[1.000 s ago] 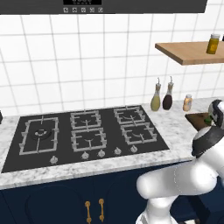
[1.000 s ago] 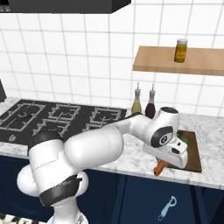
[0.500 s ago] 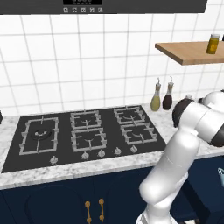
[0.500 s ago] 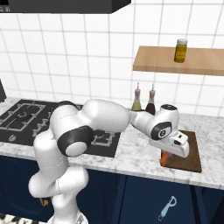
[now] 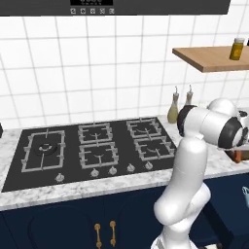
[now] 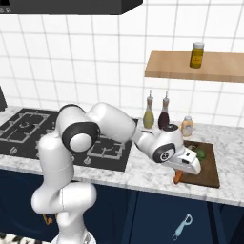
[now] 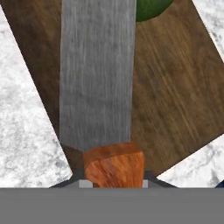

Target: Place the appropriate cutting tool for cutting the avocado skin on the cutting board.

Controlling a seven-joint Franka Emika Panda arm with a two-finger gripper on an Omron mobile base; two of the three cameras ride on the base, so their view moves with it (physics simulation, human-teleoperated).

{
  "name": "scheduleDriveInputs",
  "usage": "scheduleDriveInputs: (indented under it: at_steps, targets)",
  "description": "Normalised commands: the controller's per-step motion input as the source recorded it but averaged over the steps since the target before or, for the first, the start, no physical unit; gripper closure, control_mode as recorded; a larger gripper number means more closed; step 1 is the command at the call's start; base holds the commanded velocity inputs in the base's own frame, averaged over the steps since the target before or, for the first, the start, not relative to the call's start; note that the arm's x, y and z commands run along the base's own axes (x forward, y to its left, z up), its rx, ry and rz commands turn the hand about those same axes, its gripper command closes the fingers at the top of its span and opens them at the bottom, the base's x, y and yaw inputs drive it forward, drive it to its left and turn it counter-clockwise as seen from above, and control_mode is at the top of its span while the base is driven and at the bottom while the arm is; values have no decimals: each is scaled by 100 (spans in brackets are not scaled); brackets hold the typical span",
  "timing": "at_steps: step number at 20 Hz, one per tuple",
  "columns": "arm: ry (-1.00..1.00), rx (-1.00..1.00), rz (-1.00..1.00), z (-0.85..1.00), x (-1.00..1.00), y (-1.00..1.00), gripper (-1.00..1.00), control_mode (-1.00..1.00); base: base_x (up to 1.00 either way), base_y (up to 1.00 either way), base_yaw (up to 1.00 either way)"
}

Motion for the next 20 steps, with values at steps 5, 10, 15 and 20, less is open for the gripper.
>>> scheduleDriveInputs:
  at_steps: [5,10,15,20]
  targets:
    - [32,13,0,72,36,-36,100,-100,0,0,0]
    - [17,11,0,-6,43,-27,100,-100,0,0,0]
    - [6,17,0,-31,39,-40,100,-100,0,0,0]
    - [7,13,0,-35,28,-24,100,-100,0,0,0]
